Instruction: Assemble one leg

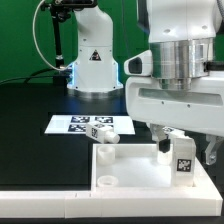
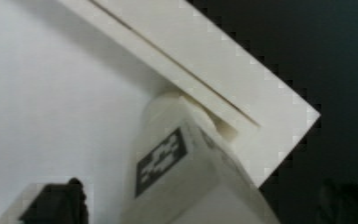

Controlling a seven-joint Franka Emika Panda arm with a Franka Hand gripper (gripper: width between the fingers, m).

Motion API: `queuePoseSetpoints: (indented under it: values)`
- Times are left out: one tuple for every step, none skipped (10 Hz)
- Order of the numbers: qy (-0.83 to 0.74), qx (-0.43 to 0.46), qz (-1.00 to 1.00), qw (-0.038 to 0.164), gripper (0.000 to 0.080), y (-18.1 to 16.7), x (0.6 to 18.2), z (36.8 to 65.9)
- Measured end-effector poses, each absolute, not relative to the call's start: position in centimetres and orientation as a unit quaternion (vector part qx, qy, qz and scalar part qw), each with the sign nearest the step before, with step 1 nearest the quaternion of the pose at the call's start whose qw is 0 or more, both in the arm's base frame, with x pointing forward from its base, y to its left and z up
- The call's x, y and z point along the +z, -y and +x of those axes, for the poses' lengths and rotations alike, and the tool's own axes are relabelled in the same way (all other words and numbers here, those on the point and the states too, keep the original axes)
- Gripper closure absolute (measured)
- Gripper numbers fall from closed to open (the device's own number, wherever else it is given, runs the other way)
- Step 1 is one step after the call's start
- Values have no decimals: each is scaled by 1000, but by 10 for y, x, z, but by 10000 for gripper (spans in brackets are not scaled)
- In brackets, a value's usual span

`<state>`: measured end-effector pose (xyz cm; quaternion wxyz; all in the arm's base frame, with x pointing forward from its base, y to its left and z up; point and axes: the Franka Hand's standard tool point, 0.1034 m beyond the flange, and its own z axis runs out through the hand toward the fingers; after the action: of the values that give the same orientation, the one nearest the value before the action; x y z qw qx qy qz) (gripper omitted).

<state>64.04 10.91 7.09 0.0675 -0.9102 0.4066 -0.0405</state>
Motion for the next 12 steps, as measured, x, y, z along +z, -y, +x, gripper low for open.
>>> queuePoseSetpoints:
  values:
    - [-376,-42,-923,65,151,-110,70,640]
    - [-212,-46,-975,44,151,-113,67,639]
    - [-154,-39,-986,39,151,-115,65,639]
    - [-187,-39,-981,42,179,-115,65,640]
    - [-193,-39,-980,42,179,-115,65,639]
    - [-201,-38,-978,42,350,-115,65,639]
    - [-239,-37,-969,41,350,-111,65,639]
    - [-268,-35,-962,38,498,-109,64,639]
    - [-291,-33,-956,32,498,-106,65,638]
    - [-329,-31,-944,29,498,-102,64,638]
    - [-345,-31,-938,22,498,-97,65,637]
    - [-347,-31,-937,22,498,-96,65,637]
